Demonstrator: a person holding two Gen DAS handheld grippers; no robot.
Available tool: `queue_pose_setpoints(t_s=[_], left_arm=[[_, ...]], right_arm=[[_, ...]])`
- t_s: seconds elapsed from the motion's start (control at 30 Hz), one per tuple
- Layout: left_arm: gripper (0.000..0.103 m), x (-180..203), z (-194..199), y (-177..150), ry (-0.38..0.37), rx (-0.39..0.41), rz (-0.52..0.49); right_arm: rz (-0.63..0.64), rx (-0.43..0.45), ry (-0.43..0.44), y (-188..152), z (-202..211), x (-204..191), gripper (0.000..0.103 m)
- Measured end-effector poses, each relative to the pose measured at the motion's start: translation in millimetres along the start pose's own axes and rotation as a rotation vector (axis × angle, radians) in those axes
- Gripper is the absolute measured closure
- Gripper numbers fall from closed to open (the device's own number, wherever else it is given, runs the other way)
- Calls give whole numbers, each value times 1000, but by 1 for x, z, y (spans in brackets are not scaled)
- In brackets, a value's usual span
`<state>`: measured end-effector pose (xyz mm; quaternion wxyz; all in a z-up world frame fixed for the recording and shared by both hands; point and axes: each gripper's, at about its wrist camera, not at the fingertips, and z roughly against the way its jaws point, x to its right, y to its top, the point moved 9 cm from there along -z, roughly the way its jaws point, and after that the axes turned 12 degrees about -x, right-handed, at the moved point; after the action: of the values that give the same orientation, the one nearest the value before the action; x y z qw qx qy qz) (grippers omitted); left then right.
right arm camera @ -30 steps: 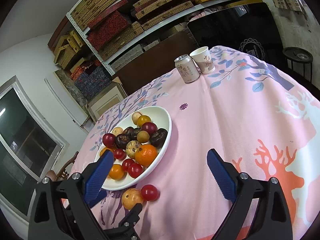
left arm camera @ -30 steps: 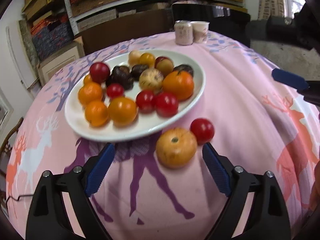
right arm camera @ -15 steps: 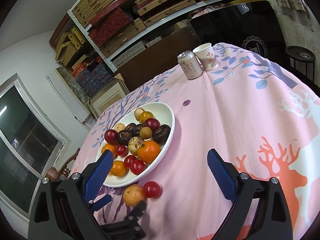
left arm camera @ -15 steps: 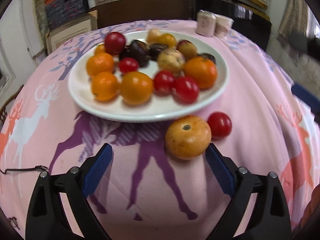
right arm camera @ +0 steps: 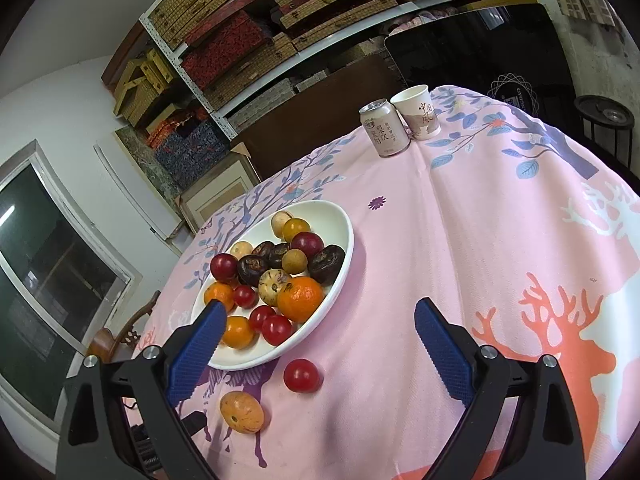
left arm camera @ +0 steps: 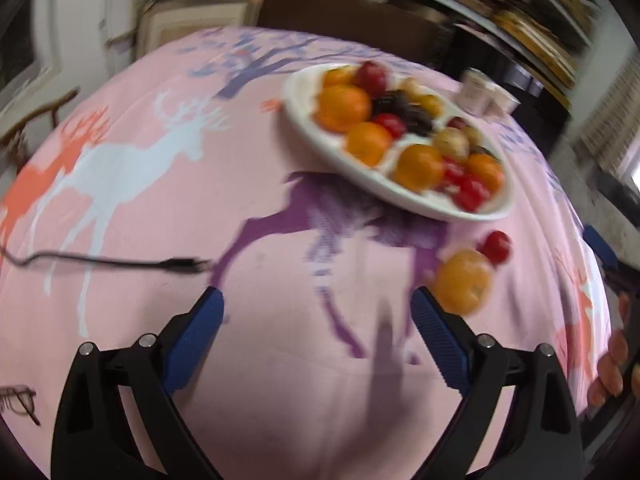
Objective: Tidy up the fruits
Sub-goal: 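Move the left tool toward a large tan-orange fruit while the right tool approaches a red tomato, then grasp the tan-orange fruit with the left tool while the right tool grasps the red tomato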
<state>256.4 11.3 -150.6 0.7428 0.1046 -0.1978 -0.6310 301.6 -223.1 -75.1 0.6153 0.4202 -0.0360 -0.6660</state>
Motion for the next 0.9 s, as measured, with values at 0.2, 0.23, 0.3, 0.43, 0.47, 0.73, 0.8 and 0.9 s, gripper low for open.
queue_pose_setpoints(t_s=[0.2,0.23,0.3,0.43,0.47,0.73,0.8,0.9], left_arm=[[10,60,10,-5,58,102,-282],[10,66,9,-2,54,102,-294],[10,74,3,6,35,90,-300],[17,84,-9,12,16,73,-309],[26,85,-13,12,19,66,-311],[40,88,-27,14,-23,20,-319],[45,89,-30,13,-29,8,-319],[58,93,-31,13,-67,0,-331]], right_arm=[[-7,-5,-7,0,-1,3,7],[-5,-5,-6,0,-1,2,7],[-3,-7,-6,0,-2,2,7],[7,-13,-7,0,-3,1,7],[9,-8,-7,0,-2,1,7],[4,-13,-12,1,-3,2,7],[7,-14,-15,1,-4,1,7],[11,-18,-25,0,-6,2,7]])
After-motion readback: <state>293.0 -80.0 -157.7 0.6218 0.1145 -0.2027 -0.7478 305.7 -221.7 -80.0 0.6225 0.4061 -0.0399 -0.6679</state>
